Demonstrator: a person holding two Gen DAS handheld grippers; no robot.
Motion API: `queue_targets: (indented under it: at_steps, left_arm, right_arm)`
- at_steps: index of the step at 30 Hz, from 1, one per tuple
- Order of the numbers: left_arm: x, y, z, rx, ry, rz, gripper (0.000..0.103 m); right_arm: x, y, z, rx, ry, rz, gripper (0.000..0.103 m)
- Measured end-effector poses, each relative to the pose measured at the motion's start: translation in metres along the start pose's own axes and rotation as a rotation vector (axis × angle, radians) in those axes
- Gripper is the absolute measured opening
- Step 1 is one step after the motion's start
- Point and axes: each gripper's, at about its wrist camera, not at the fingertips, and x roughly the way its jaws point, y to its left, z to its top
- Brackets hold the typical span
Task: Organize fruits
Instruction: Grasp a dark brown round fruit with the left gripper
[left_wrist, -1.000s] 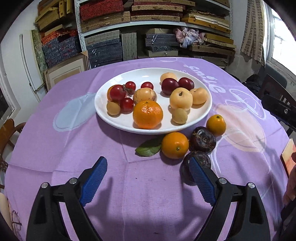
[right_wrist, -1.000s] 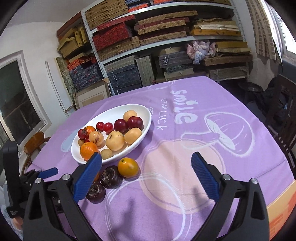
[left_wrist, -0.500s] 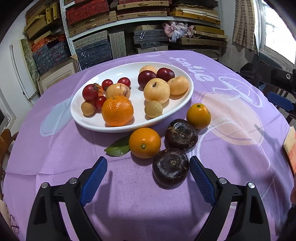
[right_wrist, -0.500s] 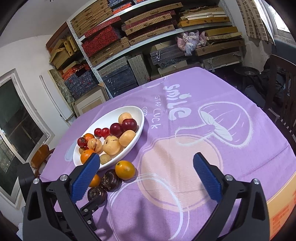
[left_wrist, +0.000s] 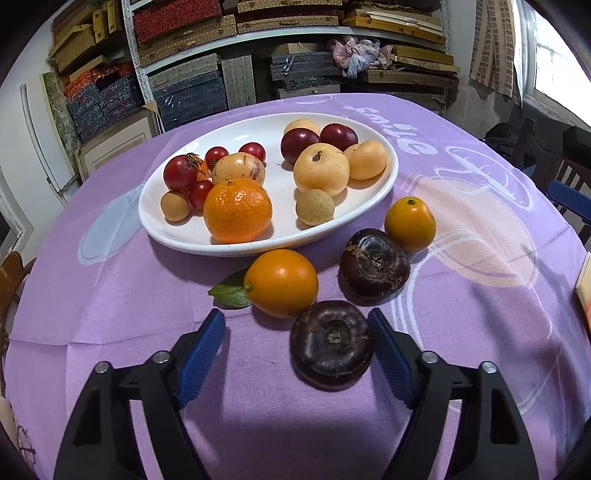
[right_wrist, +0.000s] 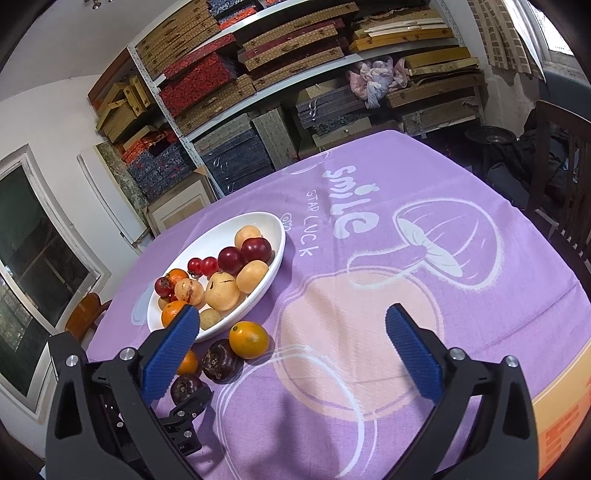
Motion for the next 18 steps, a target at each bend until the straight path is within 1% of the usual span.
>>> queue_targets:
  at_steps: [1,2,6,11,15,18]
  left_arm:
    - [0.000,0.002,0.000,-0.004,0.001,-0.007,0.069]
    - [0.000,0.004,0.000,-0.010,0.003,-0.008,0.069]
    - [-0.004,0.015,-0.006,-0.014,0.012,-0.012,0.069]
    - [-0.016,0.038,-0.024,-0.018,0.013,-0.003,0.070]
    - [-0.026,0.061,-0.040,-0.025,-0.001,0.049,0.069]
    - [-0.026,0.080,-0.040,-0.081,-0.009,0.031,0.064]
  right_arm:
    - [0.000,0.000,0.000,0.000,0.002,-0.001,0.099]
    - [0.000,-0.001,0.000,0.001,0.004,-0.002,0.099]
    - [0.003,-0.002,-0.001,0.003,0.014,-0.005,0.099]
    - [0.008,0.003,-0.005,-0.014,0.030,-0.003,0.099]
    - [0.016,0.019,-0.014,-0.081,0.062,0.004,0.099]
    - [0.022,0.038,-0.025,-0.175,0.085,0.001,0.099]
